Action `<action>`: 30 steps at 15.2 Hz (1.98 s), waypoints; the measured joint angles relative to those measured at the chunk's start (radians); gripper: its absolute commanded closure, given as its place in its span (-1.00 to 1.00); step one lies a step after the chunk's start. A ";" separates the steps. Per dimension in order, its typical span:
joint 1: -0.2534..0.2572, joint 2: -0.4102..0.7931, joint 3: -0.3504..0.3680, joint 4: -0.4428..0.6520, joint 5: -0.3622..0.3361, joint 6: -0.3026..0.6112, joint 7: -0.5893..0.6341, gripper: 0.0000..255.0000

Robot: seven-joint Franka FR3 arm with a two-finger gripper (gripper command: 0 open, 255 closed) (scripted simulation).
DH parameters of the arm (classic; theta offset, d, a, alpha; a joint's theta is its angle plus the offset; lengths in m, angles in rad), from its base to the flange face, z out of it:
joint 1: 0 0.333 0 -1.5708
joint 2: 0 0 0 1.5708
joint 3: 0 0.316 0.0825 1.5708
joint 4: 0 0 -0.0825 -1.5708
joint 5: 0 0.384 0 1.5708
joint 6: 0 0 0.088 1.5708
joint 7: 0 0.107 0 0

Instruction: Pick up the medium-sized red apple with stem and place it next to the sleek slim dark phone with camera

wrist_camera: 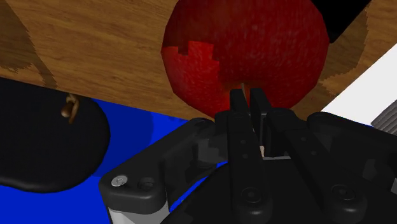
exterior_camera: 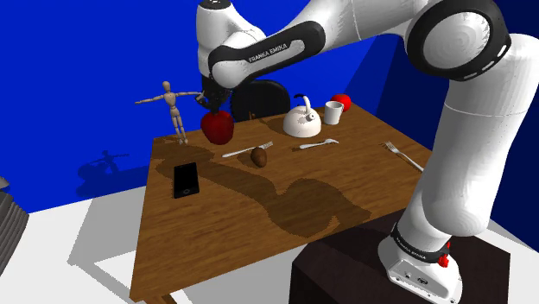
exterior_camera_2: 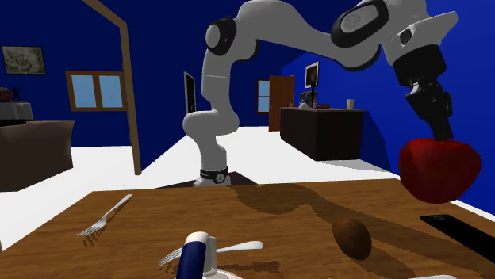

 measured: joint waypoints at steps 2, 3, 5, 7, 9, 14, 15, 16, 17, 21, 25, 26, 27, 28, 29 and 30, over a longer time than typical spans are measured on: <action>-0.001 -0.002 -0.002 -0.026 -0.004 0.024 0.005 1.00; -0.002 0.002 -0.002 -0.035 -0.007 0.037 0.009 1.00; -0.001 0.011 -0.004 -0.052 -0.014 0.061 0.017 1.00; 0.000 0.015 -0.005 -0.072 -0.022 0.084 0.028 1.00; 0.000 0.025 -0.008 -0.089 -0.030 0.111 0.035 1.00; 0.002 0.049 -0.014 -0.124 -0.050 0.168 0.059 1.00; 0.003 0.055 -0.015 -0.129 -0.055 0.178 0.065 1.00; 0.004 0.057 -0.016 -0.137 -0.059 0.188 0.070 1.00; 0.003 0.060 -0.018 -0.147 -0.063 0.201 0.072 1.00; 0.006 0.087 -0.024 -0.162 -0.082 0.241 0.093 1.00; 0.007 0.088 -0.025 -0.167 -0.085 0.247 0.097 1.00; 0.007 0.088 -0.025 -0.167 -0.085 0.247 0.097 1.00; 0.007 0.088 -0.025 -0.167 -0.085 0.247 0.097 1.00; 0.007 0.088 -0.025 -0.167 -0.085 0.247 0.097 -1.00; 0.007 0.088 -0.025 -0.167 -0.085 0.247 0.097 -1.00; 0.007 0.088 -0.025 -0.167 -0.085 0.247 0.097 -1.00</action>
